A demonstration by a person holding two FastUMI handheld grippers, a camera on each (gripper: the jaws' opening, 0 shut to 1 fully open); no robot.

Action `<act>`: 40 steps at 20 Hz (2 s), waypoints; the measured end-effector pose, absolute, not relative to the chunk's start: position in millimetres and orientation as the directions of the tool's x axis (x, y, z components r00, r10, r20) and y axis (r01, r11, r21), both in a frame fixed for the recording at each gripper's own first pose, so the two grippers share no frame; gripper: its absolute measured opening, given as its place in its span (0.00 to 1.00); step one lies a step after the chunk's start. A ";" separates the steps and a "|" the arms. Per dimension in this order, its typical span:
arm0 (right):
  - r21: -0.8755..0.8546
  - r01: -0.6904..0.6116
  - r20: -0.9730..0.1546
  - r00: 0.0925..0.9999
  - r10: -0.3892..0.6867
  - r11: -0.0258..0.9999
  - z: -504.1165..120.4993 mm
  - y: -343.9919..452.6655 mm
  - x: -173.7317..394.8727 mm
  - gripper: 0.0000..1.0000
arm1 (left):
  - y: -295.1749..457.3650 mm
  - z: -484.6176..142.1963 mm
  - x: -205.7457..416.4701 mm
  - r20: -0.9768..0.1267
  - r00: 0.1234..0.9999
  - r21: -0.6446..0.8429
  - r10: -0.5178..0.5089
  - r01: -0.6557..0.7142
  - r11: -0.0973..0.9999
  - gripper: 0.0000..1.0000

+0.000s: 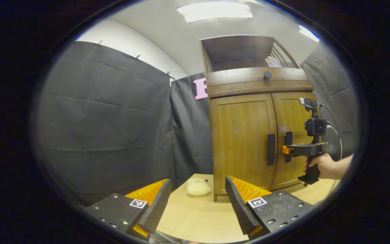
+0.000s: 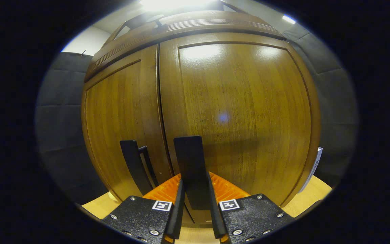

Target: Open the right door of the double-door shoe cabinet with the right hand, and open the left door with the left hand.

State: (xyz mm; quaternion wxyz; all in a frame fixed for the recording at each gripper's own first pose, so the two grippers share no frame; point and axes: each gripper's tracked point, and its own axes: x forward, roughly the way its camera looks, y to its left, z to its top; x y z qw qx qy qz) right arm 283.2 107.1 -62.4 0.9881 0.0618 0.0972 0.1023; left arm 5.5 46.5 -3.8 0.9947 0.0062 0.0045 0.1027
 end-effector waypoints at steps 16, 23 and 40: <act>0.112 -0.228 -0.176 0.953 0.245 0.967 -56.1 91.7 226.7 0.29 | 37.3 2.2 -0.3 0.025 0.992 0.013 0.126 -0.126 0.992 0.91; 0.103 -0.223 -0.173 0.956 0.238 0.969 -54.2 78.4 200.2 0.28 | 34.0 2.7 -0.7 0.046 0.996 0.016 0.081 -0.082 0.997 0.91; 0.081 -0.203 -0.173 0.961 0.214 0.976 -43.2 30.4 135.0 0.27 | 25.0 7.3 1.4 0.065 0.998 0.006 -0.027 0.027 1.000 0.91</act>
